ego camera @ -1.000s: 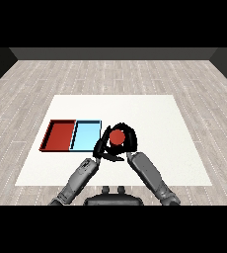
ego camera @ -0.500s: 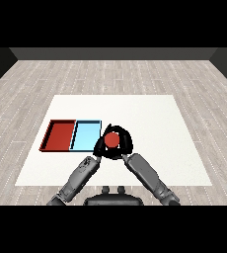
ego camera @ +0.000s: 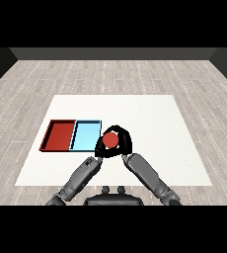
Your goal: Pick the red can and put it in the red box
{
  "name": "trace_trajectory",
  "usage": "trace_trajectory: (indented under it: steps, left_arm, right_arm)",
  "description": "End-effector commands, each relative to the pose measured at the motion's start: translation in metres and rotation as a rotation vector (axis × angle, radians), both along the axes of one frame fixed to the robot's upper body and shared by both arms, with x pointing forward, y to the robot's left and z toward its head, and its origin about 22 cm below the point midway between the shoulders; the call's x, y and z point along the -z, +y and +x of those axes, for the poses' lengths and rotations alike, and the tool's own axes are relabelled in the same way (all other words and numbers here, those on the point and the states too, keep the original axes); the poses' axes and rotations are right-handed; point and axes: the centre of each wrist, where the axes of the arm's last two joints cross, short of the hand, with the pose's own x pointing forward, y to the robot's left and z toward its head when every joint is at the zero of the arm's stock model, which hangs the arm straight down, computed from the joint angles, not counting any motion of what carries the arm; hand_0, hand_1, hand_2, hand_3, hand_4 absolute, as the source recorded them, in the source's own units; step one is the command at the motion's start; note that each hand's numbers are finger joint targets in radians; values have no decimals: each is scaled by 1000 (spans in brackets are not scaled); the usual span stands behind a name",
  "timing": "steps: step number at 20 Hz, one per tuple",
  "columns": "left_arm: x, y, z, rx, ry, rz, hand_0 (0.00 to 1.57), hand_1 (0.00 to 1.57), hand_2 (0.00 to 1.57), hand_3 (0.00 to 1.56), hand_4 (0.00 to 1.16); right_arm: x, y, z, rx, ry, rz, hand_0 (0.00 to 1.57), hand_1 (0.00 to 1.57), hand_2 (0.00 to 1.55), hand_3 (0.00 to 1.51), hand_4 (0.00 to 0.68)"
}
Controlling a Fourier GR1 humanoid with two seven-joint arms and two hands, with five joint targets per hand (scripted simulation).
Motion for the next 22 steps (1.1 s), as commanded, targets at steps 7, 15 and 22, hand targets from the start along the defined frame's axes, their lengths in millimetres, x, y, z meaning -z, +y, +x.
trace_trajectory:
  steps: [7,15,22]
  left_arm:
    - [-17,-1,8,-96,-54,-14,1571,1571,1560,1478,1136]
    - [-9,-1,8,-104,-136,-53,1571,1571,1571,1513,1147]
    - [-5,1,7,-146,-132,-3,1571,1571,1571,1501,1138]
  right_arm:
    - [19,5,-9,-27,10,16,1498,1498,1444,1393,646]
    - [7,0,4,-7,91,-57,0,0,0,0,0]
    - [5,-10,17,-10,126,-39,0,0,0,0,0]
